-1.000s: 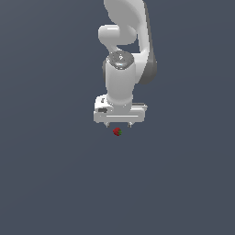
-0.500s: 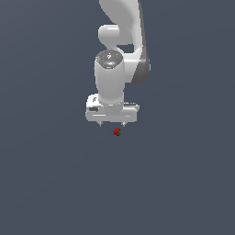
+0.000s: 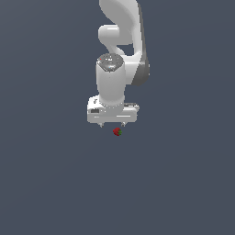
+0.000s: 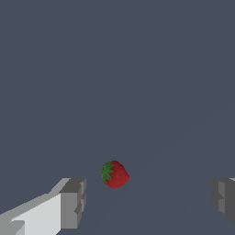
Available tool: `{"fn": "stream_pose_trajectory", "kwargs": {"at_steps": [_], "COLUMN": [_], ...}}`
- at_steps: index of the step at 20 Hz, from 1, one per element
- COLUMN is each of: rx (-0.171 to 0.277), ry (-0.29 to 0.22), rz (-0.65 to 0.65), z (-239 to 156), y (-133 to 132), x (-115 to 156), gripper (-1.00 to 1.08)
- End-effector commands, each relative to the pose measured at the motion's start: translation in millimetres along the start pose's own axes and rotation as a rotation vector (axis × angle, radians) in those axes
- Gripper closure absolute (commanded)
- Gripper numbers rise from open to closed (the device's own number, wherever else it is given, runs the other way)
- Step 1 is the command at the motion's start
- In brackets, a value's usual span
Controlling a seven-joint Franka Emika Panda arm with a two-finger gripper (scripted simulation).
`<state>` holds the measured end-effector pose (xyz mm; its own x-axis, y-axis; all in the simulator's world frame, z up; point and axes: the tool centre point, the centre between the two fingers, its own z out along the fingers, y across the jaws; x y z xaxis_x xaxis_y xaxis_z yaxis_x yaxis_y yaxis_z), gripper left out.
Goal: Pick up the object and move it to a goal position.
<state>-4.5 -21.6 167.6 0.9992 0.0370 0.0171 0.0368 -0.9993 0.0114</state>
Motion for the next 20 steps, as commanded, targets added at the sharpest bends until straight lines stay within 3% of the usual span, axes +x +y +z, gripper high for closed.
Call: {"fn": "stream_pose_trajectory", "kwargs": {"at_steps": [1, 20], "rx": [-0.001, 0.011], "ry": [-0.002, -0.013], "rz": [-0.034, -0.471], "z": [6.9, 83.5], "y": [-1.4, -22.4], "x": [-3.0, -46.8], "gripper": [-0.92, -0.92]}}
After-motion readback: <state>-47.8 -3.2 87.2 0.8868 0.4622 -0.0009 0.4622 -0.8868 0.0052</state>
